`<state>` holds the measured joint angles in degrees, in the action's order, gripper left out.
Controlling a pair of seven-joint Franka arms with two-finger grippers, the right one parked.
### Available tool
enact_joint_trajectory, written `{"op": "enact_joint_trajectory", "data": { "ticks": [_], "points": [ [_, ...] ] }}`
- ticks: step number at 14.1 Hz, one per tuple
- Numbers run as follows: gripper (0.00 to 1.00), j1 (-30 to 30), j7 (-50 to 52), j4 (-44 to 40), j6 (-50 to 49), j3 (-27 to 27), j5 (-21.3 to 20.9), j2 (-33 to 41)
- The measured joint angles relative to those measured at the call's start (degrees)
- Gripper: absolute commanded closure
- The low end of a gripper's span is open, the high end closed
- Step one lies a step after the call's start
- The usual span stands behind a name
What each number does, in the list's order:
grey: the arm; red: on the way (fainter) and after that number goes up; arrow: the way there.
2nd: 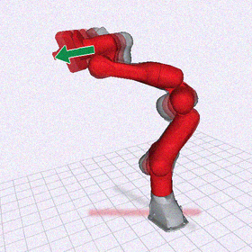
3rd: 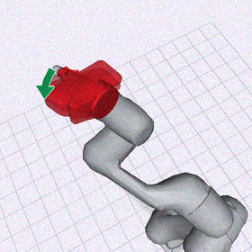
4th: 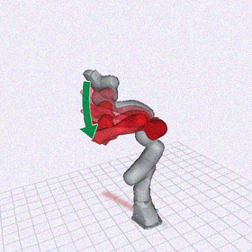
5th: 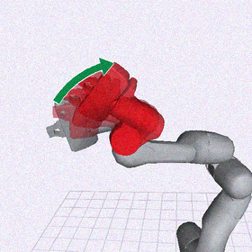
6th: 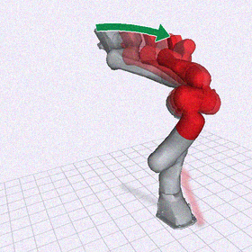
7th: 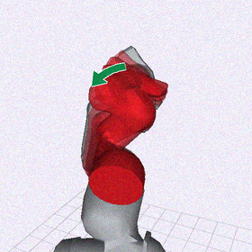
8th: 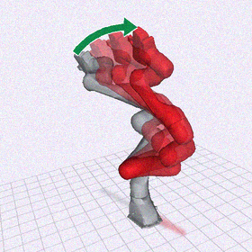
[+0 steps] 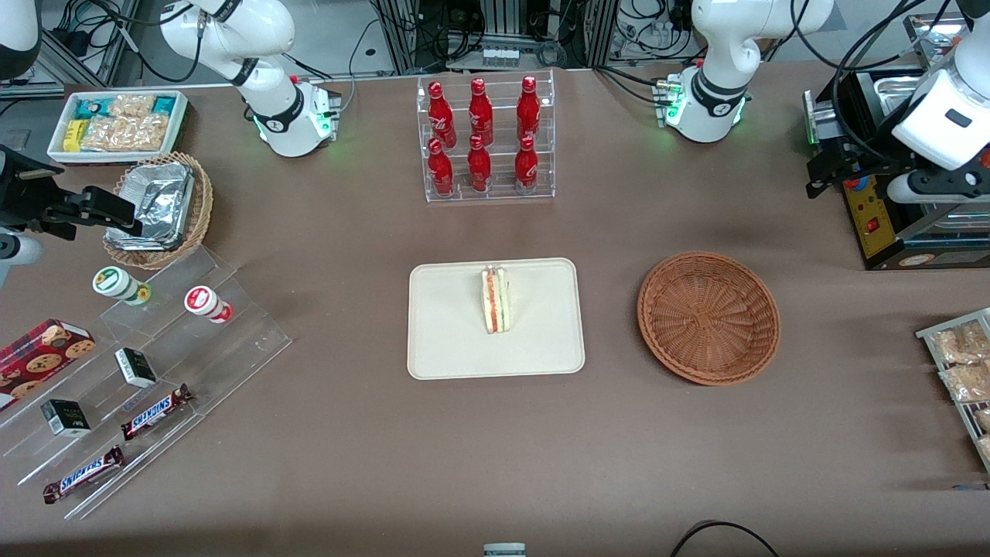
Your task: Place sandwich from basket to tray
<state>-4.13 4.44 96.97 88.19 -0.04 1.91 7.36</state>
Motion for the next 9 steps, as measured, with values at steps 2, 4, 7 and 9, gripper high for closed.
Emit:
{"op": "enact_joint_trajectory", "data": {
  "ticks": [2, 4, 7, 9],
  "points": [
    [0.00, 0.1, -0.5, -1.2, 0.1, -1.3, 0.0, -1.5],
    [0.00, 0.1, -0.8, -3.3, 0.2, -1.6, 0.0, -3.6],
    [0.00, 0.1, -1.2, -5.2, 0.3, -1.6, -0.8, -5.1],
    [0.00, 0.3, -1.9, -6.0, 0.3, -1.6, -1.3, -5.9]
  ]
}}
